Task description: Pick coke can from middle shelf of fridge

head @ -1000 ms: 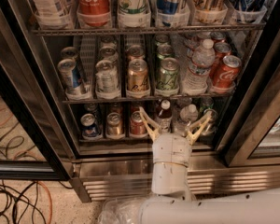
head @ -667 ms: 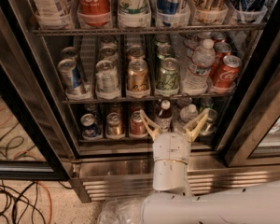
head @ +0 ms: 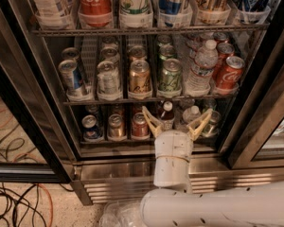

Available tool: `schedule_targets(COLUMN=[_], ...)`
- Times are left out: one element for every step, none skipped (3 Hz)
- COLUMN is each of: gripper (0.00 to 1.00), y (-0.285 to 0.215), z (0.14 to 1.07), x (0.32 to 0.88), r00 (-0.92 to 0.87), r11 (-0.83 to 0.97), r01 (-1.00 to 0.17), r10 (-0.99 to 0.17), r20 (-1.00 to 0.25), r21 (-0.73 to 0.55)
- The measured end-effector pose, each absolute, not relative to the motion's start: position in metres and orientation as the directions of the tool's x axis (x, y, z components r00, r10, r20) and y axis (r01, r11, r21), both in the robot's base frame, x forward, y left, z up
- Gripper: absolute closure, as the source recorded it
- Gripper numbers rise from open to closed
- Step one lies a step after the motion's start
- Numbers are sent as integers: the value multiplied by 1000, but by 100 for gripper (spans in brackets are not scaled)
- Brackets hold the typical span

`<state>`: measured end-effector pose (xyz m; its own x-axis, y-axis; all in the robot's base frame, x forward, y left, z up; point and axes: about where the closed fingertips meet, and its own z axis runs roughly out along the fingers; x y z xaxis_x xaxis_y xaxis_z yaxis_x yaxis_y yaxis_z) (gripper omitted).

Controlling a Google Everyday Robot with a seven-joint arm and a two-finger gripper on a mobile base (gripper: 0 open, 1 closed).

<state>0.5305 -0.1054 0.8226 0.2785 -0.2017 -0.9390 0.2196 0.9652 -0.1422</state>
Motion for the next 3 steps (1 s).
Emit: schedule_targets(gripper=[0,0,0], y=[-126,-143,-143], z=[830,833,830], x=[539,545,551], r00=[298,316,302], r11=[969,957,959], r01=[248,284,280], r10=[-90,-32,-35], r20=[-950,-948,-953], r21=[-14,62,54])
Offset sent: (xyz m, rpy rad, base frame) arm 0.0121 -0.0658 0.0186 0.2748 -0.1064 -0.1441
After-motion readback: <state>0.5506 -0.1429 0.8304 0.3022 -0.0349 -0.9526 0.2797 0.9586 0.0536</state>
